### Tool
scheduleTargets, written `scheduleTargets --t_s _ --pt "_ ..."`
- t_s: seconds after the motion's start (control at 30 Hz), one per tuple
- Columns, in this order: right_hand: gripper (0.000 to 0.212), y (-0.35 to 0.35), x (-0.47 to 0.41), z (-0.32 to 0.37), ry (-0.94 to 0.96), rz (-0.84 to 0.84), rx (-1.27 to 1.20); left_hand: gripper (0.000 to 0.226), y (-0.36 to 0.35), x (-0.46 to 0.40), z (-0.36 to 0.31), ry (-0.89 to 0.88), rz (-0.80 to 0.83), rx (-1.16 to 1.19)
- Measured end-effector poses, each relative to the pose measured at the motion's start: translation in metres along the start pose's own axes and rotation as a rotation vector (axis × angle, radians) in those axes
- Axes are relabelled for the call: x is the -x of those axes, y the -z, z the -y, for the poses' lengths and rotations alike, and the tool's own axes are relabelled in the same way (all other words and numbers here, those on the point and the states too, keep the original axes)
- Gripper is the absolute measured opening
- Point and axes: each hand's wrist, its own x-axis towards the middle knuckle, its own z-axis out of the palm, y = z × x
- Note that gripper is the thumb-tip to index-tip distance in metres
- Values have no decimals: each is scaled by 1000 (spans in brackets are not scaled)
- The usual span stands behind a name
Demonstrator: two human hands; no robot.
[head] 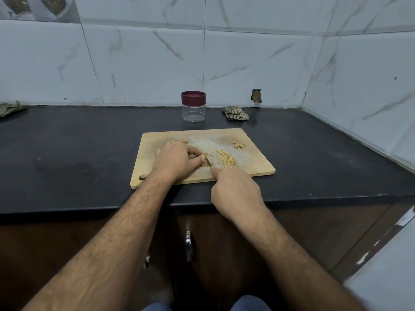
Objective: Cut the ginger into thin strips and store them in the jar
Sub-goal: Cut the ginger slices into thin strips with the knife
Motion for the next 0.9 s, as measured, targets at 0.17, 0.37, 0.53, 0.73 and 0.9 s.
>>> scheduleTargets --t_s 0.17,0.37,0.53,0.73,0.9 --pt "38 0 3 -1 -7 -22 -24 31 -2 -2 3 -4 2 13" --pt "45 5 -7 -1 -54 -49 -83 32 -5 -5 6 -15 -5 31" --pt "52 10 -11 1 -42 -44 -110 30 -9 -7 10 -20 -11 67" --pt "50 8 -21 5 -14 -55 -96 21 -5 -4 8 -27 -26 87" --pt "53 6 -23 4 -6 -40 -84 23 -5 -4 8 -22 -17 79"
